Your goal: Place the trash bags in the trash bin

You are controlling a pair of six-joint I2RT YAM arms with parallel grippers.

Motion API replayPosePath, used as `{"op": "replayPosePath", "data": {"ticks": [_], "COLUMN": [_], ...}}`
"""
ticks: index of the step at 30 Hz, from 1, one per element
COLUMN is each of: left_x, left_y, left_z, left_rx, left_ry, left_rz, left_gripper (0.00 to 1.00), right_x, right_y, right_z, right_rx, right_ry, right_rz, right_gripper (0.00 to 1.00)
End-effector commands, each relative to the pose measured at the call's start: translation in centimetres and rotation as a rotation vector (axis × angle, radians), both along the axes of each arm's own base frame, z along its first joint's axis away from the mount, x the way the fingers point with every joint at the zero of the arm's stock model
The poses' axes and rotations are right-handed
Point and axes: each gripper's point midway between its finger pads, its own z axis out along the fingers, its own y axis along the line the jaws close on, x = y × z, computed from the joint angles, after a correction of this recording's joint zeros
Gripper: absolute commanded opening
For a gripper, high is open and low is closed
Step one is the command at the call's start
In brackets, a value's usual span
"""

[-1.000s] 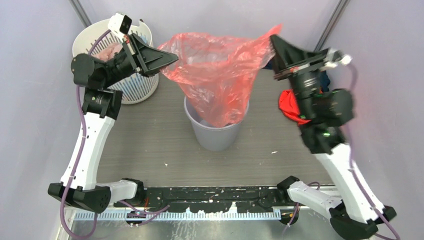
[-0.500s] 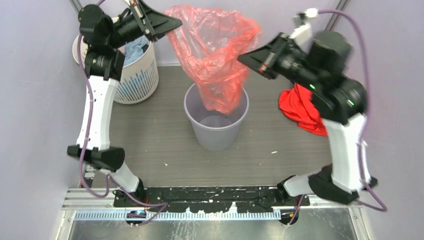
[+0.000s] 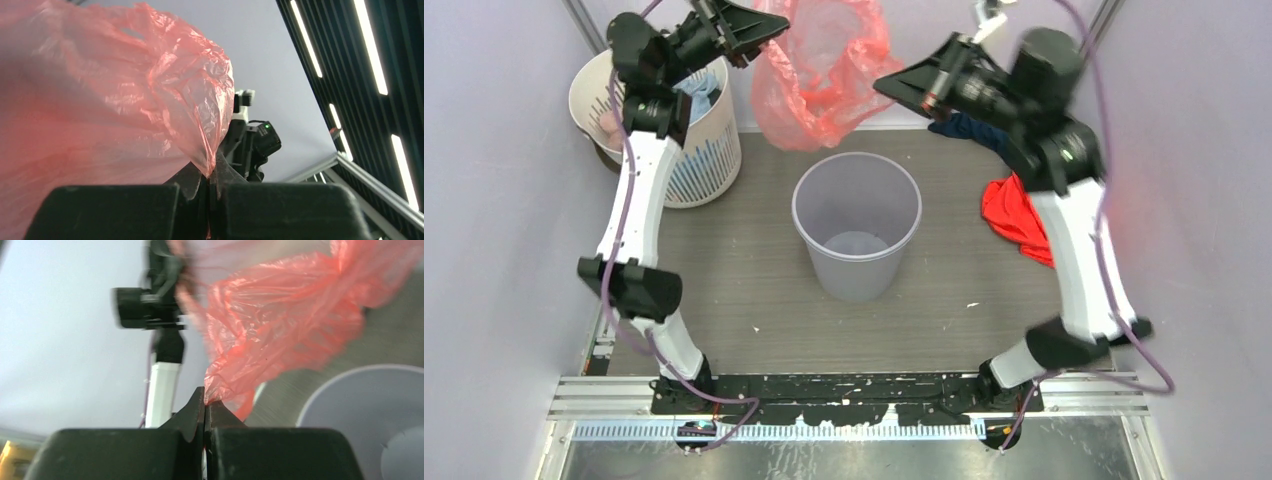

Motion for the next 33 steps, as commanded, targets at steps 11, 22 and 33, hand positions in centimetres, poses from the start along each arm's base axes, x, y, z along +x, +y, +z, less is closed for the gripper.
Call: {"op": "replayPosePath", "data": {"ticks": [11,22,33], "left_x": [-15.4,-5.9,3.3], "left_y": [2.6,1.2,2.5], "left_z": [8.8,3.5,0.6], "left_rx": [-0.029,0.058,0.044], "left_ry": [-0.442,-0.264,-0.138], "left_rz": [0.046,0.071,0.087], "left_gripper": [0.0,0.0,0.0], "right_x": [-9.7,-0.5,7.0], "right_y": [-4.6,-2.2,-4.1], "right_z": [9.3,4.1,4.4], "right_rx": [0.155,0.069,0.126], "right_ry": [-0.334,-0.158,-0.099], "right_rz": [-0.052,-0.126,-0.18], "right_gripper": [0.01,0.01,0.01]}}
